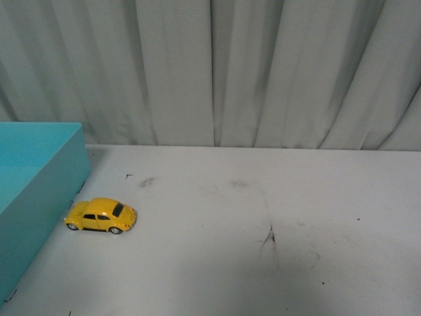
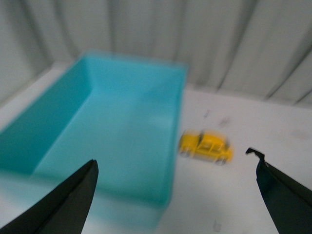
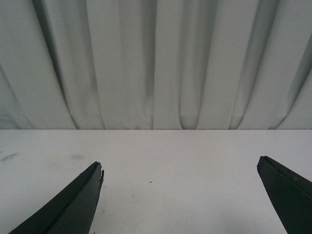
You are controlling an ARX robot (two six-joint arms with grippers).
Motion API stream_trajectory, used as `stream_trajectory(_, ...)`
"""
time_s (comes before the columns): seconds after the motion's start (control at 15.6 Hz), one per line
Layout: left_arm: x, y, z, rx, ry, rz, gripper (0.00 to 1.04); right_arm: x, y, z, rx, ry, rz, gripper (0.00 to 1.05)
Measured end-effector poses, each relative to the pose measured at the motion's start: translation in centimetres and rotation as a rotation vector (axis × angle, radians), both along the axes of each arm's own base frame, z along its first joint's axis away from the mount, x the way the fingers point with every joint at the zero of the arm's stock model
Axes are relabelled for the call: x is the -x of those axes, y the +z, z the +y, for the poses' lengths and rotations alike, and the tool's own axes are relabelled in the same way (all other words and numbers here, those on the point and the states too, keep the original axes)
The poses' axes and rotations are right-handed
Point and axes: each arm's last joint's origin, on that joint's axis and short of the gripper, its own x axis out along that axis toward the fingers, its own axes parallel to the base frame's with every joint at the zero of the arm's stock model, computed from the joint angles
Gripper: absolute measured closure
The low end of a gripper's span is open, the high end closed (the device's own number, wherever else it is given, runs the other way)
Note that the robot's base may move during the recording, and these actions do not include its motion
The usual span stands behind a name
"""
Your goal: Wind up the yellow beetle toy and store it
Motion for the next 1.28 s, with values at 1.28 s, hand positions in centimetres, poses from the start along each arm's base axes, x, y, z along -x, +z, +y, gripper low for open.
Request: stream_trajectory(1.28, -24.5, 7.0, -5.9, -0.228, -0.675, 0.081, 0.07, 0.0, 0.0, 0.0, 0.000, 0.000, 0.001, 0.06)
